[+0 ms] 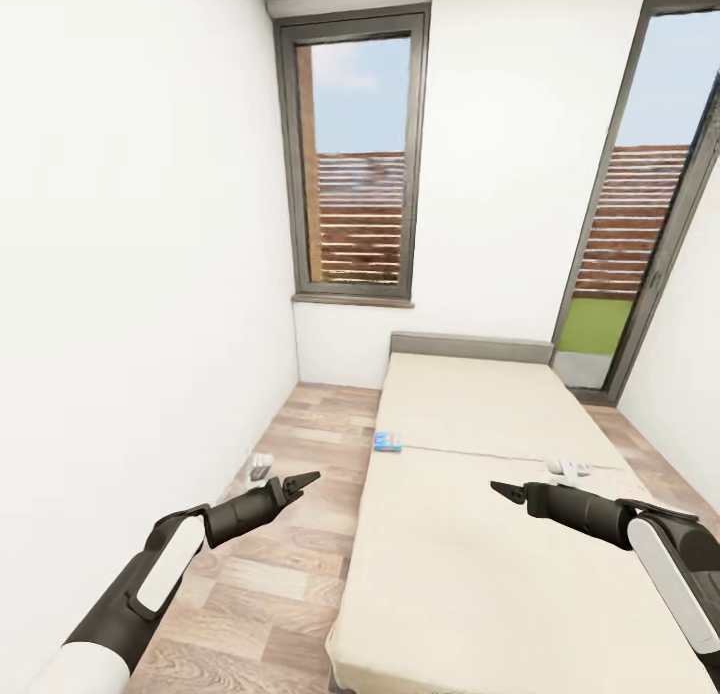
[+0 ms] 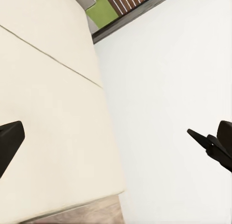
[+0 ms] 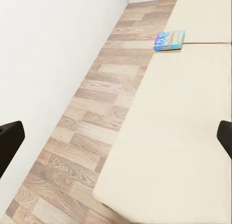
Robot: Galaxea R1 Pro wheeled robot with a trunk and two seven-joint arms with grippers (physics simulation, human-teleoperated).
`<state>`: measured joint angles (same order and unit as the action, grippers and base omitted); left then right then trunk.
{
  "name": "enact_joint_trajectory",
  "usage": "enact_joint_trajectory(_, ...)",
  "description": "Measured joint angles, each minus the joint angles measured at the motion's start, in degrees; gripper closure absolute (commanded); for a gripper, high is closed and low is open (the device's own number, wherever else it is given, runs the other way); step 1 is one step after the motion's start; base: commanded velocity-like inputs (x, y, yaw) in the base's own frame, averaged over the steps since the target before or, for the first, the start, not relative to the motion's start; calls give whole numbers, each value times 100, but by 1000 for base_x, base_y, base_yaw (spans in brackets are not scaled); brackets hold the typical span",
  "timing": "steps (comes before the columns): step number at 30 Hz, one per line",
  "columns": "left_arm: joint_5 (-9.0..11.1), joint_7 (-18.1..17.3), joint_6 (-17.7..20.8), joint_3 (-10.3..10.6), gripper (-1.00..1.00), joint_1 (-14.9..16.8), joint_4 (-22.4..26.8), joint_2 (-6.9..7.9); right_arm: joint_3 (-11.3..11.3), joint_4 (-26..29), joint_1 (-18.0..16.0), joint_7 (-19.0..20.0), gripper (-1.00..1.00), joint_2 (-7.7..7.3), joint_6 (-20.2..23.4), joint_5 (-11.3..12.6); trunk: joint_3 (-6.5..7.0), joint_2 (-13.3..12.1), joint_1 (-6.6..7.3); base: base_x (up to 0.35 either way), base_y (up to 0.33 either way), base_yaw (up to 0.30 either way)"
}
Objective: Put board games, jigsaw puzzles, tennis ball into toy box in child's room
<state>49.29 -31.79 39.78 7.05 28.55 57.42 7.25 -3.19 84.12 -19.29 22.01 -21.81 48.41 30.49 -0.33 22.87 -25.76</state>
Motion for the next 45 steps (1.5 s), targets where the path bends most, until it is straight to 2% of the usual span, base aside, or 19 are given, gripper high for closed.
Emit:
enact_joint_trajectory(8, -1, 0, -1, 7, -100, 0, -3, 0, -3, 0, 0, 0, -100, 0, 0, 0, 0, 0, 0, 0, 0, -247)
enact_joint_trajectory(18, -6, 0, -13, 47, -100, -1, -2, 1, -7, -1, -1, 0, -100, 1, -1, -3, 0, 0, 1, 46, 8, -70)
enact_joint_trajectory(27, -8, 1, -16, 285, -100, -2, 4, 0, -7, -3, -2, 1, -100, 1, -1, -8, 0, 1, 3, 249, 79, -10)
enact_joint_trajectory(45, -10, 9, -16, 338, -100, -2, 0, 0, 0, -3, -1, 25, -100, 1, -11, -3, 0, 1, 3, 288, 160, -1)
